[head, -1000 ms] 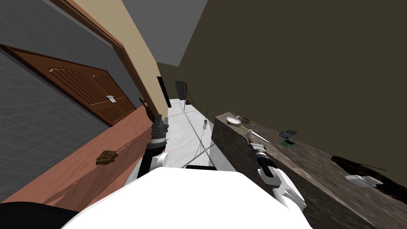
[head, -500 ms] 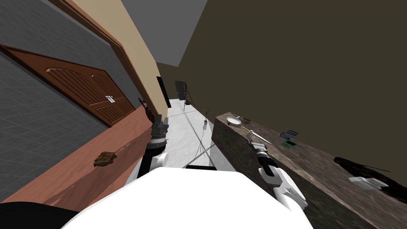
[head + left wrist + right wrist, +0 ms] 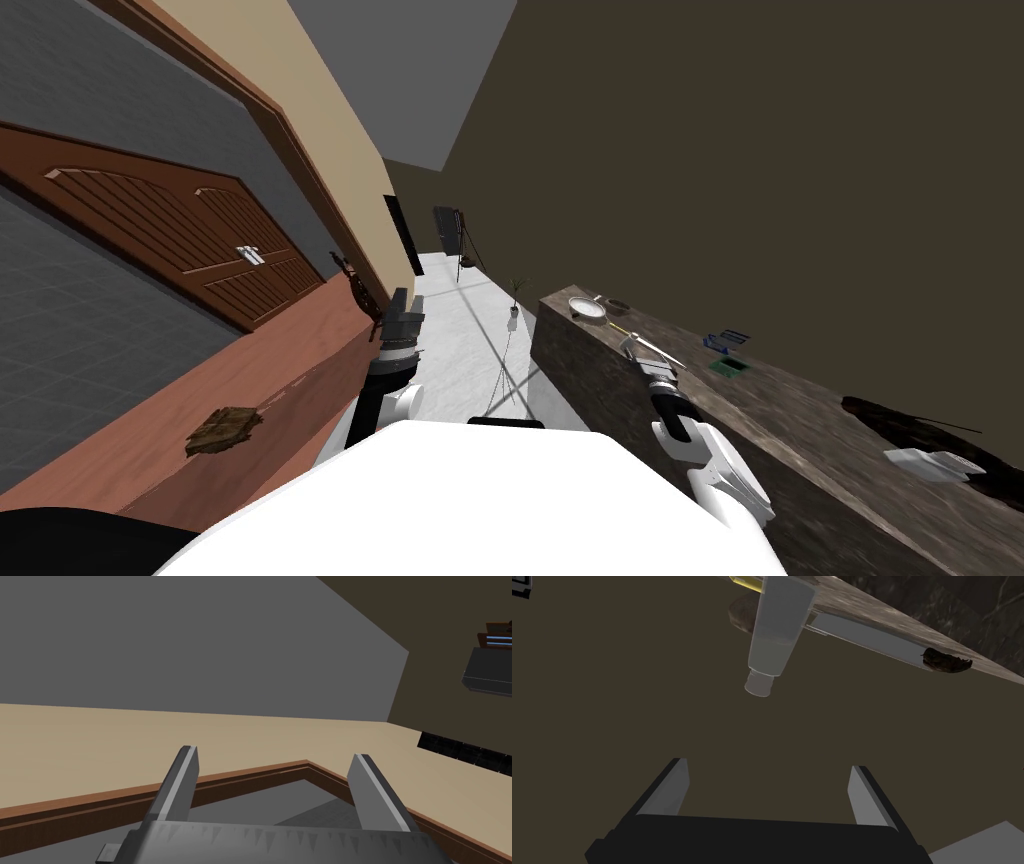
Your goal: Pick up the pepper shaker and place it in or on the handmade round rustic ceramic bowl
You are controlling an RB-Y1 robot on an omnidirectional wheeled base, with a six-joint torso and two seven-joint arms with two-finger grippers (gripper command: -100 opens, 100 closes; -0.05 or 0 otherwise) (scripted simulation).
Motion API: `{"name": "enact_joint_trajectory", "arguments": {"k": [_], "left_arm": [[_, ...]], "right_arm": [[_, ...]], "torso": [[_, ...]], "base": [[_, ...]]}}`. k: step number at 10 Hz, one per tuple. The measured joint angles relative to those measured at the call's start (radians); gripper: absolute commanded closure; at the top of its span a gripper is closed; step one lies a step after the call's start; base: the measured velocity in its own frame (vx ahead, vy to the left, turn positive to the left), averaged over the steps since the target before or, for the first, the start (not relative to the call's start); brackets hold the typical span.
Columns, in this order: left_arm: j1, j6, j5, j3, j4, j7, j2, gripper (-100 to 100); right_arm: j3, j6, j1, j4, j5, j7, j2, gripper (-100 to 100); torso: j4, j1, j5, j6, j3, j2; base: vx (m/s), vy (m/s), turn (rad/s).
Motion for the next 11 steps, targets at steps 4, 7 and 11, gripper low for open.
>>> {"name": "enact_joint_trajectory", "arguments": {"k": [4, 7, 11], "left_arm": [[0.0, 0.0, 0.0, 0.0, 0.0, 0.0, 0.0, 0], [0.0, 0.0, 0.0, 0.0, 0.0, 0.0, 0.0, 0], [-0.001, 0.0, 0.0, 0.0, 0.0, 0.0, 0.0, 0]], "right_arm": [[-0.026, 0.021, 0.01, -0.015, -0.021, 0.008, 0.066, -100], [-0.038, 0.03, 0.016, -0.025, -0.038, 0.016, 0.097, 0], [-0.039, 0.03, 0.016, -0.025, -0.038, 0.016, 0.096, 100]], "torso": [[0.0, -0.006, -0.001, 0.0, 0.001, 0.002], [0.001, -0.005, -0.001, 0.0, 0.004, 0.008], [0.003, -0.003, -0.001, -0.001, 0.007, 0.014]], "base": [[0.191, -0.084, -0.043], [0.084, -0.05, -0.009], [0.002, -0.001, -0.003]]}}
